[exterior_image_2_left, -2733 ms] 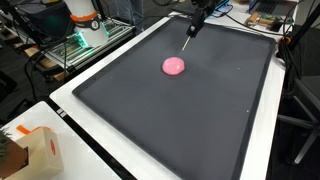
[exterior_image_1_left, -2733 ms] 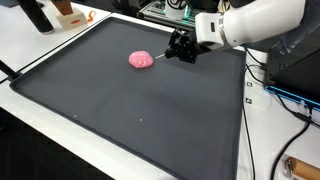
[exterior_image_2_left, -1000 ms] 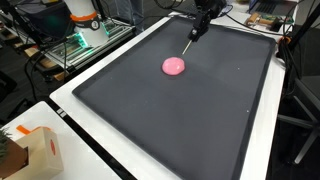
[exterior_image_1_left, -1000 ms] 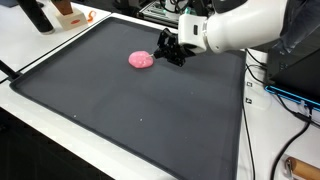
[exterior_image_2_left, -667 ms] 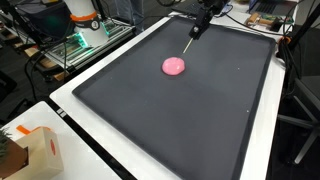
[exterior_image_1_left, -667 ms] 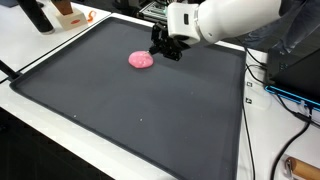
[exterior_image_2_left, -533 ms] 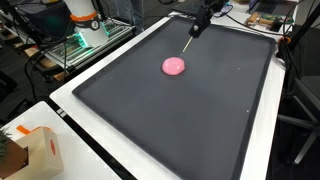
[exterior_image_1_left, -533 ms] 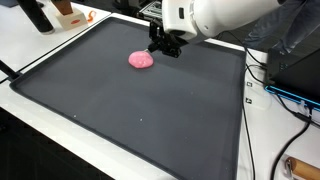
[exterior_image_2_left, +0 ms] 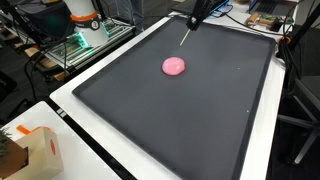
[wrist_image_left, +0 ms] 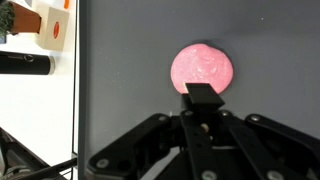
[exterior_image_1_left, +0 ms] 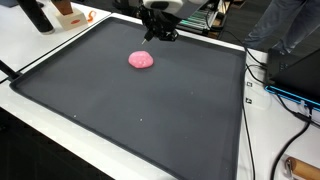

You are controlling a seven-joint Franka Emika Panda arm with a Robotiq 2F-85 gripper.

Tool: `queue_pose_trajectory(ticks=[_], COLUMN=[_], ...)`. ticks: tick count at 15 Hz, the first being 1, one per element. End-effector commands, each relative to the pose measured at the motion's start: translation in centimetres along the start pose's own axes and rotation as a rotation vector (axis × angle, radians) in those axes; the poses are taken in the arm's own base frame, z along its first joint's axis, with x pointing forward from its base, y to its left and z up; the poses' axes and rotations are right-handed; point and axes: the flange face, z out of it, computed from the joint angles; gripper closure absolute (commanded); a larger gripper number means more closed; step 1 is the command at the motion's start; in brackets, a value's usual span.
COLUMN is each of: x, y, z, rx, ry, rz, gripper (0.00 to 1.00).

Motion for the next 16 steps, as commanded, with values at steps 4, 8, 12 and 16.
queue_pose_trajectory(ticks=[4, 8, 12, 16], x=[-2.3, -3.6, -5.1, -6.5], y=[6.1, 9.3, 11.8, 13.5], z=[-0.9, -0.9, -0.8, -0.8], rx=[0.21, 0.311, 0.388, 0.441], ry=[0.042, 0.065, 0.109, 0.183], rz=[-0.053, -0.079, -0.102, -0.12], gripper=[0.97, 0.97, 0.97, 0.97])
